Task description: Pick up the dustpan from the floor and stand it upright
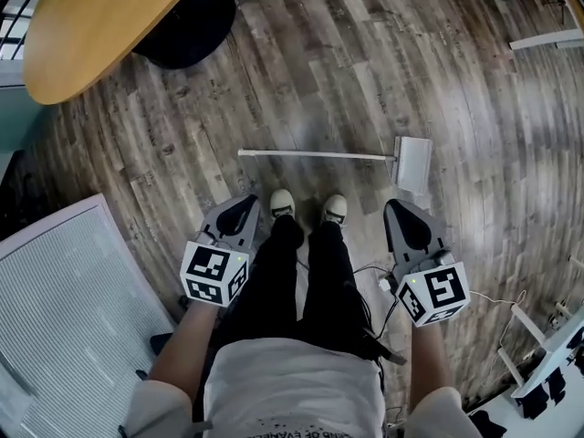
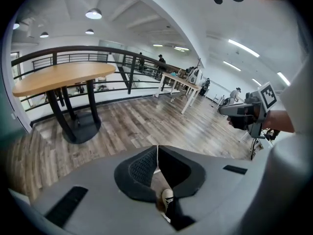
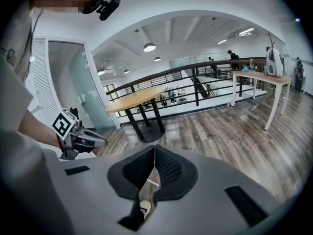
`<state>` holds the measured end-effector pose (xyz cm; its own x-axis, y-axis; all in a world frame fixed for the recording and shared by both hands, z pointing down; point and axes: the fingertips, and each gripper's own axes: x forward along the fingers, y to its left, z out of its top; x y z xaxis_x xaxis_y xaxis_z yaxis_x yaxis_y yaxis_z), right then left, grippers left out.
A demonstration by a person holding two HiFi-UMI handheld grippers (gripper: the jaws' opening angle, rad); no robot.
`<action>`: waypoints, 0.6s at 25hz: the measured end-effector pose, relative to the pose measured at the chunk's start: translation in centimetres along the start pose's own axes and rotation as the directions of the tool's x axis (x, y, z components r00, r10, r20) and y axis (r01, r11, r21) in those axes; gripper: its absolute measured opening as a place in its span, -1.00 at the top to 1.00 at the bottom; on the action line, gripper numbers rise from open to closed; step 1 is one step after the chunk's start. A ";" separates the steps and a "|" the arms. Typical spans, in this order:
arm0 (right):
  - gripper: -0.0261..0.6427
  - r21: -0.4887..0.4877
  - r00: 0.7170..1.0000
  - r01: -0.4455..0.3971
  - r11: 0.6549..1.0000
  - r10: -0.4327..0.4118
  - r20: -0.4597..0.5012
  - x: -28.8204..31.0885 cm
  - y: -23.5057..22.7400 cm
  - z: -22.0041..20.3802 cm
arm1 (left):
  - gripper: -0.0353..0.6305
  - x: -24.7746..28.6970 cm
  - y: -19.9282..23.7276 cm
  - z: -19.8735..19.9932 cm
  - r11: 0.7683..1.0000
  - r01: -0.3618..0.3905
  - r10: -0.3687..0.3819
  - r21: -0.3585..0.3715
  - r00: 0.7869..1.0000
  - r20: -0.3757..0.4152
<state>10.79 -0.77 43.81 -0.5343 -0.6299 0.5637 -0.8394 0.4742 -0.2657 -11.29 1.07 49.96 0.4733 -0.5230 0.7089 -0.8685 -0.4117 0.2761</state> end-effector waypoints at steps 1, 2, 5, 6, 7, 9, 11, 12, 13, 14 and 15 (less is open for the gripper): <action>0.84 0.001 1.000 -0.010 1.000 0.010 -0.009 0.7 0.1 -0.7 | 0.81 0.9 0.7 -0.9 1.000 -0.006 0.006 -0.008 1.000 -0.009; 0.84 0.004 1.000 -0.019 1.000 0.019 -0.016 1.4 0.2 -1.4 | 0.81 1.8 1.4 -1.8 1.000 -0.012 0.012 -0.015 1.000 -0.018; 0.84 0.013 0.999 -0.032 0.999 0.033 -0.023 3.6 0.1 -3.5 | 0.81 4.9 3.7 -4.4 0.999 -0.030 0.029 -0.028 0.999 -0.042; 0.84 0.015 0.999 -0.035 0.999 0.035 -0.021 4.4 0.0 -4.2 | 0.81 6.0 4.4 -5.2 0.999 -0.037 0.036 -0.030 0.998 -0.047; 0.84 0.017 0.999 -0.037 0.999 0.038 -0.019 5.1 -0.2 -5.0 | 0.81 7.2 5.0 -6.0 0.999 -0.044 0.043 -0.030 0.998 -0.052; 0.84 0.016 0.999 -0.042 0.999 0.043 -0.015 6.5 -0.6 -6.5 | 0.81 9.5 6.2 -7.7 0.998 -0.055 0.054 -0.026 0.997 -0.062; 0.84 0.004 0.999 -0.050 0.999 0.050 -0.016 8.1 -0.7 -8.0 | 0.81 11.5 7.6 -9.4 0.997 -0.065 0.063 -0.032 0.996 -0.069; 0.84 -0.003 0.998 -0.054 0.999 0.054 -0.018 9.0 -0.9 -8.7 | 0.81 12.3 8.3 -10.3 0.997 -0.071 0.068 -0.041 0.995 -0.071; 0.84 -0.008 0.998 -0.057 0.998 0.057 -0.021 9.9 -1.0 -9.4 | 0.81 13.0 9.0 -11.2 0.996 -0.077 0.073 -0.054 0.995 -0.073; 0.84 -0.011 0.998 -0.059 0.998 0.059 -0.023 10.9 -1.3 -10.0 | 0.81 13.8 9.8 -12.1 0.994 -0.084 0.079 -0.068 0.994 -0.074; 0.84 -0.011 0.998 -0.059 0.998 0.059 -0.023 11.7 -1.6 -10.5 | 0.81 14.5 10.5 -12.9 0.993 -0.092 0.086 -0.077 0.993 -0.077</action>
<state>6.92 -2.49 59.06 -0.5804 -0.5868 0.5645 -0.8051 0.5177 -0.2896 -15.45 -1.23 71.55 0.3838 -0.4980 0.7777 -0.9173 -0.3027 0.2589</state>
